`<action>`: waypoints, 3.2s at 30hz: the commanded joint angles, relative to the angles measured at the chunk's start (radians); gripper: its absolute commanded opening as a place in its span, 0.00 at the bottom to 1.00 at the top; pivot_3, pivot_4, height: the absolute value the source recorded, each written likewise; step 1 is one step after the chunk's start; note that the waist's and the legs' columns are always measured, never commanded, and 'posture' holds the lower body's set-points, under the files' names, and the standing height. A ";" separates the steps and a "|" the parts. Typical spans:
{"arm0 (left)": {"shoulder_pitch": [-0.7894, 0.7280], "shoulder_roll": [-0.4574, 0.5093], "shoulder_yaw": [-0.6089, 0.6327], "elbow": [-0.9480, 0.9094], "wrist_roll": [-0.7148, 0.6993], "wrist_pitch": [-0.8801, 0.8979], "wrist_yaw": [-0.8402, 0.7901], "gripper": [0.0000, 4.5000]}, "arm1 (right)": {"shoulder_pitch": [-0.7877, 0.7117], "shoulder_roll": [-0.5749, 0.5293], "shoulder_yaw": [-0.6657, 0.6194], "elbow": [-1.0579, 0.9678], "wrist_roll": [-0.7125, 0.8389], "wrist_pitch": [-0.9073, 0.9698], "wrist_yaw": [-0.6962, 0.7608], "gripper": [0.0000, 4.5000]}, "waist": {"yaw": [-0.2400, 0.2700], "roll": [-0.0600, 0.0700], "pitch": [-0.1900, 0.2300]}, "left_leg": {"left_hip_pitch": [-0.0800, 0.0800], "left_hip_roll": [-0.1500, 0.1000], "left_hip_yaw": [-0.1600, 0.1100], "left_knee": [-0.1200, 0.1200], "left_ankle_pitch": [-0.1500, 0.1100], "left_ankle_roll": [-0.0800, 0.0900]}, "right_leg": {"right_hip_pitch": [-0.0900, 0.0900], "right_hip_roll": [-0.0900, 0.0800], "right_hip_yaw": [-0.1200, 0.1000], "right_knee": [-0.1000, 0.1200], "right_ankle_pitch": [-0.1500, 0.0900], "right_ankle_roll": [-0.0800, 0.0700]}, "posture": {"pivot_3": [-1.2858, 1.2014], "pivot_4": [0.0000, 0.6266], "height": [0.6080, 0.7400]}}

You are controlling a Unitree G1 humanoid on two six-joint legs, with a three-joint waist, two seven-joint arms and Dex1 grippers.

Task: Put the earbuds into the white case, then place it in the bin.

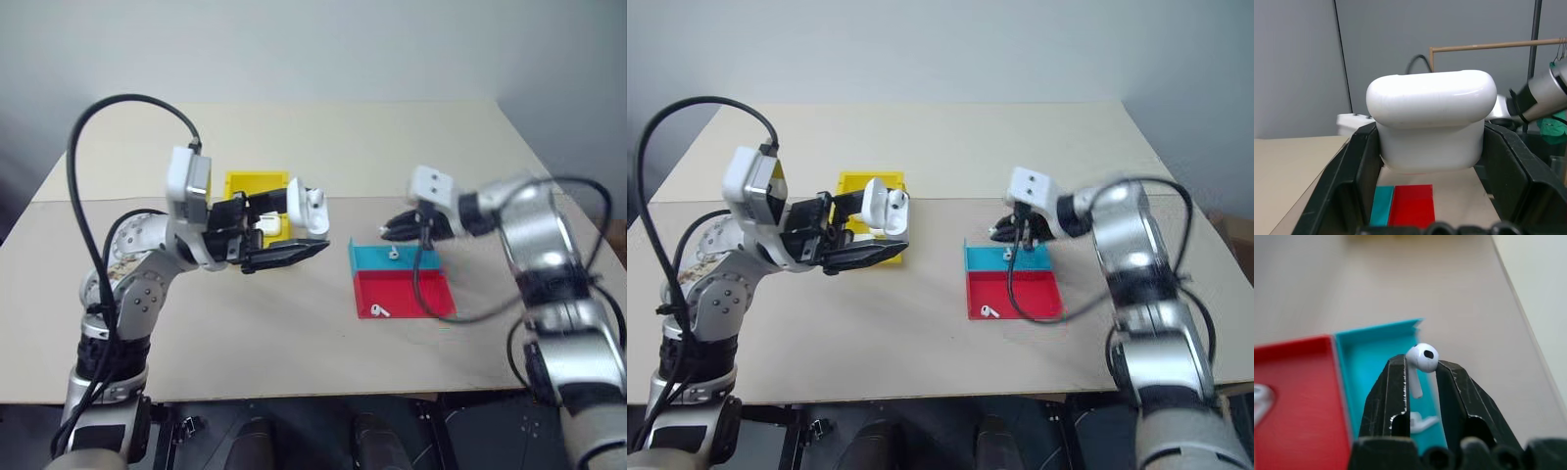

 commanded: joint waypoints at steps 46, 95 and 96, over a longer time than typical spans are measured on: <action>-0.093 -0.070 -0.037 0.075 0.027 0.000 -0.075 0.62 | 0.174 0.071 -0.200 -0.730 1.180 0.389 -0.794 0.81 | 0.002 0.000 0.000 | 0.002 0.000 -0.002 0.000 -0.002 0.004 | 0.002 0.000 0.001 -0.004 0.000 0.000 | 0.52 0.24 1.00; -0.129 -0.069 -0.056 0.160 0.105 -0.009 -0.117 0.62 | -0.524 -0.111 0.246 -0.093 0.297 -0.278 0.123 0.00 | 0.005 0.000 0.000 | -0.002 0.000 -0.001 0.001 -0.003 0.006 | 0.000 0.000 -0.001 -0.002 0.000 0.000 | 0.52 0.24 1.00; -0.129 -0.069 -0.054 0.158 0.103 -0.006 -0.112 0.62 | -0.514 -0.112 0.234 -0.104 0.300 -0.261 0.106 0.00 | 0.005 0.000 0.000 | -0.001 0.000 -0.001 0.001 -0.003 0.006 | 0.000 0.000 -0.001 -0.002 0.000 0.000 | 0.52 0.24 1.00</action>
